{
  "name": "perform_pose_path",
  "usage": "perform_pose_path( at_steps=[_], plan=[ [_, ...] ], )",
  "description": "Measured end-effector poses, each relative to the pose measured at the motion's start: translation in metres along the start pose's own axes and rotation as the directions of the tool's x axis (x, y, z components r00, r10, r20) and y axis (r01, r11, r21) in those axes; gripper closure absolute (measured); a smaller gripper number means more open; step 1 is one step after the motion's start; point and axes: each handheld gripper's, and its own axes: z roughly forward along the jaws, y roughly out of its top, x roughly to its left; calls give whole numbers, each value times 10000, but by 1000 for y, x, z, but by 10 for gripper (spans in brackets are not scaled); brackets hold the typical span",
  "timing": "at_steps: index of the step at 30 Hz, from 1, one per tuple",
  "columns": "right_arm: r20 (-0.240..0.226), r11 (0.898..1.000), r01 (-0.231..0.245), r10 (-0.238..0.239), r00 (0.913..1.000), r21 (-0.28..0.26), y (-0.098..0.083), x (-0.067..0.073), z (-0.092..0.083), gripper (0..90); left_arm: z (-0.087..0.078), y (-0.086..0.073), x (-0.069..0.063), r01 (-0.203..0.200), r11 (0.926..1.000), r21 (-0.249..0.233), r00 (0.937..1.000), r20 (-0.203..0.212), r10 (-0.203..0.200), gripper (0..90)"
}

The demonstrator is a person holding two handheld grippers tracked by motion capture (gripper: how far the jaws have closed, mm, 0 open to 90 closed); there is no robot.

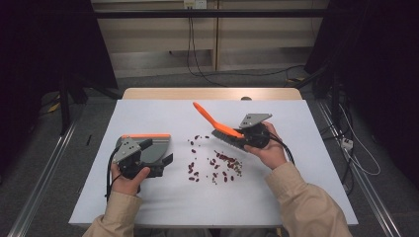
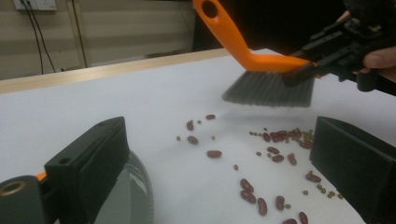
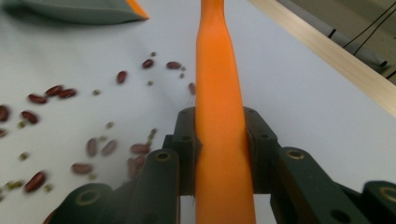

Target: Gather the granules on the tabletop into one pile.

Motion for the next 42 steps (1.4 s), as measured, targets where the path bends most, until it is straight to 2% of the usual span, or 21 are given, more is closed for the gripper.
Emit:
perform_pose_path(
  at_steps=[5, 7, 10, 11, 13, 14, 17, 18, 19, 20, 21, 26, 31, 36, 42],
  plan=[
    [154, 9999, -103, 105, 9998, -122, 9, -13, 24, 710, 2, -2, 2, 139, 9999, 65, 9999, -79, -139, 45],
    [50, 9994, -247, 248, 9997, -256, 13, -16, 34, 710, 3, -3, 2, 113, 9999, 115, 9999, -80, -112, 45],
    [23, 9996, -23, 24, 10000, -266, 20, -18, 48, 710, 3, -3, 3, 146, 9998, 104, 9999, -84, -145, 45],
    [-20, 9995, -95, 94, 10000, -296, 23, -18, 53, 710, 3, -3, 4, 151, 9998, 111, 9998, -100, -150, 45],
    [-36, 9996, 146, -146, 9999, -241, 27, -19, 62, 710, 2, -3, 4, 165, 9998, 121, 9998, -126, -164, 45],
    [-78, 9997, 72, -74, 9999, -254, 29, -18, 66, 710, 2, -3, 5, 218, 9997, 87, 9997, -135, -217, 45],
    [2, 9992, 314, -314, 9995, -230, 33, -17, 77, 710, 2, -3, 5, 233, 9997, 112, 9996, -135, -232, 44],
    [-50, 9994, 276, -277, 9996, -213, 34, -16, 81, 710, 2, -3, 6, 226, 9997, 116, 9997, -129, -225, 45],
    [-61, 9986, 503, -504, 9987, -156, 34, -15, 85, 709, 2, -3, 6, 228, 9997, 103, 9996, -149, -227, 44],
    [-103, 9985, 535, -536, 9985, -138, 34, -14, 88, 710, 1, -3, 6, 235, 9997, 92, 9996, -154, -234, 45],
    [-354, 9978, 631, -637, 9973, -192, 34, -12, 91, 710, 1, -3, 6, 238, 9997, 82, 9996, -155, -236, 45],
    [-789, 9919, 1272, -1267, 9888, 7, 35, -4, 89, 708, 0, -4, 7, 234, 9996, 132, 9995, -196, -231, 45],
    [-1187, 9885, 1510, -1502, 9815, -21, 31, 3, 80, 708, 1, -4, 5, 182, 9997, 168, 9996, -203, -178, 44],
    [-1505, 9798, 1997, -1970, 9688, 32, 27, 14, 71, 707, 0, -5, 5, 175, 9997, 169, 9996, -209, -171, 45],
    [-1829, 9735, 2289, -2252, 9570, -9, 20, 24, 58, 706, -2, -6, 3, 99, 9997, 243, 9997, -208, -94, 45]
  ],
)
